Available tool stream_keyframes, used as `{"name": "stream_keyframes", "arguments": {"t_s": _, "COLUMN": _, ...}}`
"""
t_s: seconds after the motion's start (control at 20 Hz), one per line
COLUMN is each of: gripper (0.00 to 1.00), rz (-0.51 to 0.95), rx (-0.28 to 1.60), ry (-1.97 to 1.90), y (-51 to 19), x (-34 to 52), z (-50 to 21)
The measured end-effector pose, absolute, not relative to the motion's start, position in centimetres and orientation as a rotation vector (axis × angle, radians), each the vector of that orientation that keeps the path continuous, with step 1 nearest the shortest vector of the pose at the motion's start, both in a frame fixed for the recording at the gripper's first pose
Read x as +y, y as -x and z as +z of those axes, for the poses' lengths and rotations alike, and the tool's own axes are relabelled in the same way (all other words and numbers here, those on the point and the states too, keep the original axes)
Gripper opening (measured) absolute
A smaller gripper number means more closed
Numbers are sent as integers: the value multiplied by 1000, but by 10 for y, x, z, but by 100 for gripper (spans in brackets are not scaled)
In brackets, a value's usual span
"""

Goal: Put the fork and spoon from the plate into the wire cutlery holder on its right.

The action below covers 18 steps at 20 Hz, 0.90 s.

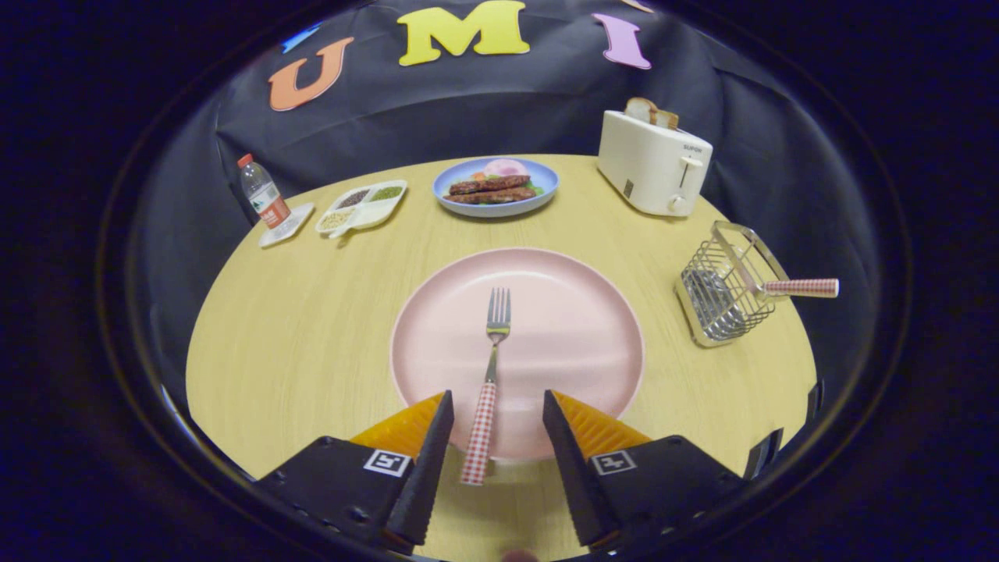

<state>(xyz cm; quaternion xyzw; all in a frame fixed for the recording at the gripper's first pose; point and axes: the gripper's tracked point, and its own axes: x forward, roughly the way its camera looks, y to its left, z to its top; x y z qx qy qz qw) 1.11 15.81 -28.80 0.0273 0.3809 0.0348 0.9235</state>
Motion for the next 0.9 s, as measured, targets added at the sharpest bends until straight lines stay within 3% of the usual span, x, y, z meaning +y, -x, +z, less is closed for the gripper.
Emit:
{"name": "stream_keyframes", "arguments": {"t_s": 0.1, "gripper": 56, "rz": 64, "rx": 818, "ry": -56, "y": -10, "x": 157, "z": -299}}
{"name": "stream_keyframes", "arguments": {"t_s": 0.3, "gripper": 11, "rz": 27, "rx": 849, "ry": -76, "y": -16, "x": 151, "z": -306}}
{"name": "stream_keyframes", "arguments": {"t_s": 0.35, "gripper": 11, "rz": 24, "rx": 852, "ry": -77, "y": -19, "x": 149, "z": -307}}
{"name": "stream_keyframes", "arguments": {"t_s": 0.4, "gripper": 3, "rz": 19, "rx": 855, "ry": -76, "y": -19, "x": 147, "z": -304}}
{"name": "stream_keyframes", "arguments": {"t_s": 0.9, "gripper": 3, "rz": 110, "rx": 884, "ry": -50, "y": -19, "x": 115, "z": -245}}
